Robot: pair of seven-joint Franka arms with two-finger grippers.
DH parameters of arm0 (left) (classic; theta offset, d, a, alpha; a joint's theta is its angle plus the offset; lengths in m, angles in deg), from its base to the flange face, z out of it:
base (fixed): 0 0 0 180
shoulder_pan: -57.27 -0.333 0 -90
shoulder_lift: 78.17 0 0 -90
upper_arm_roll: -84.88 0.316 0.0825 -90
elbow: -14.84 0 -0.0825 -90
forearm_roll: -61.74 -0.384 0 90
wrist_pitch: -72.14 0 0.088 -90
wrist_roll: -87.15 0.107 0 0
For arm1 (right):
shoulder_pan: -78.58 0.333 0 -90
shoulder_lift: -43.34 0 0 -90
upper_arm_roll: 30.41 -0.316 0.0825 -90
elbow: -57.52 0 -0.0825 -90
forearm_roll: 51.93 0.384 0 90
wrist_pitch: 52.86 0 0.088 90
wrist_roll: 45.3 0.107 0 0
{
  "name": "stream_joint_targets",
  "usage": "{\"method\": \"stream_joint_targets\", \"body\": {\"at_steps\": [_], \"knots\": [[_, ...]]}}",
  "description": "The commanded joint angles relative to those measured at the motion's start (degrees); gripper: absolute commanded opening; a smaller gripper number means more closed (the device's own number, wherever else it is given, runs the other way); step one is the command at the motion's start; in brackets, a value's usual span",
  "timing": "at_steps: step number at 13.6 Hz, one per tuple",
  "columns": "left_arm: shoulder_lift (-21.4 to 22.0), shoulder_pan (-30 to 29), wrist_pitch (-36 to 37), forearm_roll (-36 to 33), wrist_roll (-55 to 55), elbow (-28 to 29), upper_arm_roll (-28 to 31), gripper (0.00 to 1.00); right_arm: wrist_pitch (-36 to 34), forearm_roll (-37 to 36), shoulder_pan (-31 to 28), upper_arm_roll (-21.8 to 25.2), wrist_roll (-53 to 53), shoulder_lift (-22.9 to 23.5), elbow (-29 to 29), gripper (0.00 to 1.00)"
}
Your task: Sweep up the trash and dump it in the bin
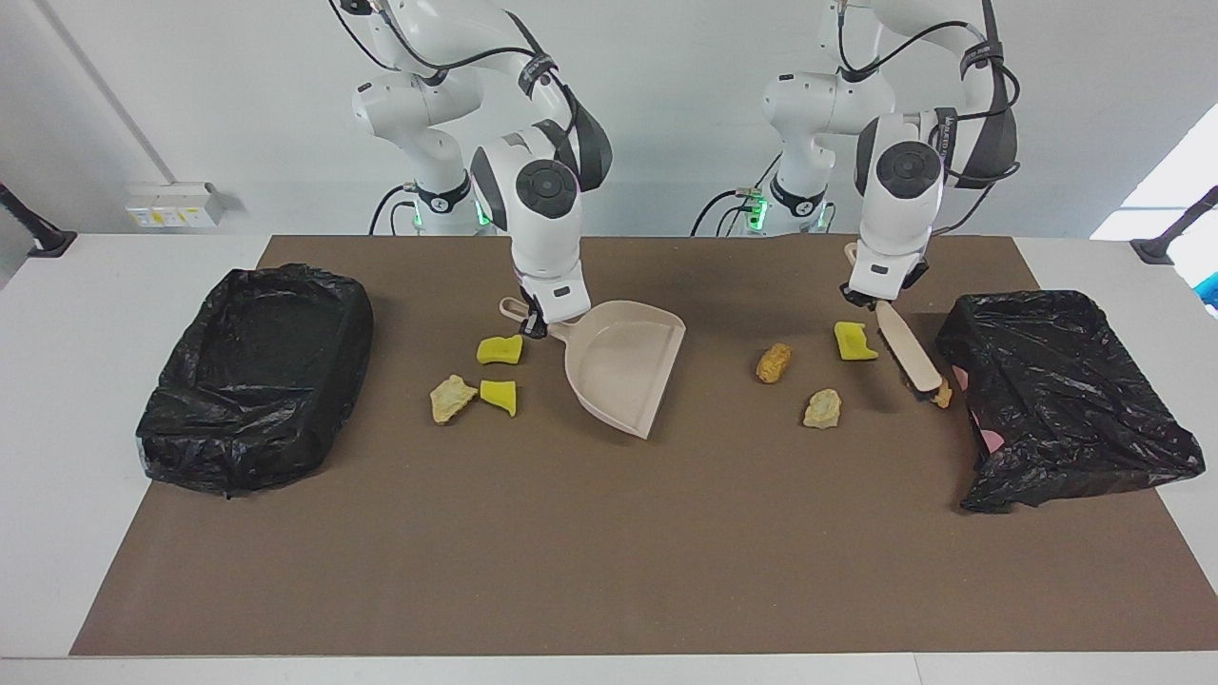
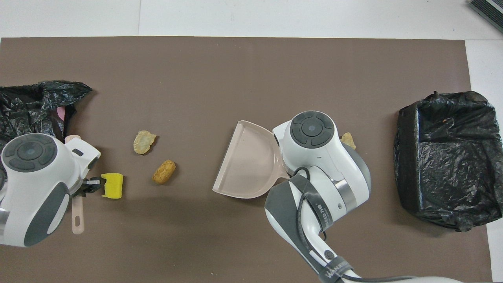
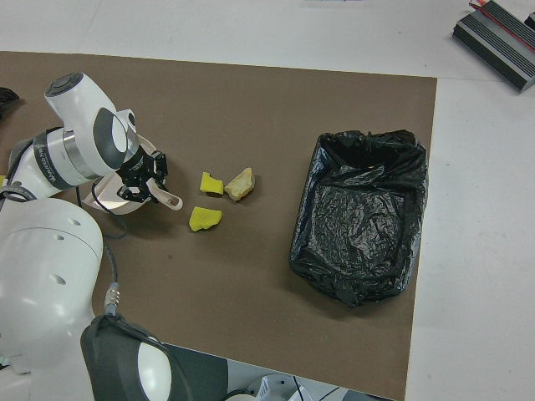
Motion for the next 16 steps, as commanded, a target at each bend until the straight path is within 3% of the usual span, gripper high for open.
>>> {"method": "stream_joint_targets", "body": {"at_steps": [1, 3, 5, 9, 11, 13, 16], "knots": [[4.49, -5.47, -2.76, -4.24, 3.6, 5.59, -0.78, 0.0, 0.74, -0.33, 2.72, -0.31, -0.61, 1.01, -0.19, 0.0], [7.12, -6.11, -6.52, -4.26, 3.52, 10.5, -0.87, 0.0, 0.65, -0.33, 3.09, -0.31, -0.26, 1.01, -0.01, 0.0], [6.79, -5.41, -7.94, -2.78, 2.64, 11.32, -0.96, 0.0, 0.74, -0.42, 3.35, -0.31, -0.17, 1.1, -0.18, 0.0], [5.91, -0.23, -10.4, 9.77, 3.52, 11.15, -1.05, 0.0, -0.4, -1.21, 3.0, -0.23, -0.17, 1.1, -0.27, 0.0], [5.55, 3.11, -10.85, 14.98, 3.61, 10.62, -1.05, 0.0, -2.24, -2.52, 3.0, -0.14, 0.87, 1.1, 0.08, 0.0], [4.77, 6.27, -10.15, 15.43, 3.61, 8.0, -1.05, 0.0, -3.73, -4.54, 3.0, -0.22, 4.38, 1.01, 0.34, 0.0], [4.85, 4.89, -6.73, 18.86, 4.48, 2.89, -0.7, 0.0, -2.87, -4.9, 2.65, -0.31, 5.71, 0.49, -1.41, 0.0]]}}
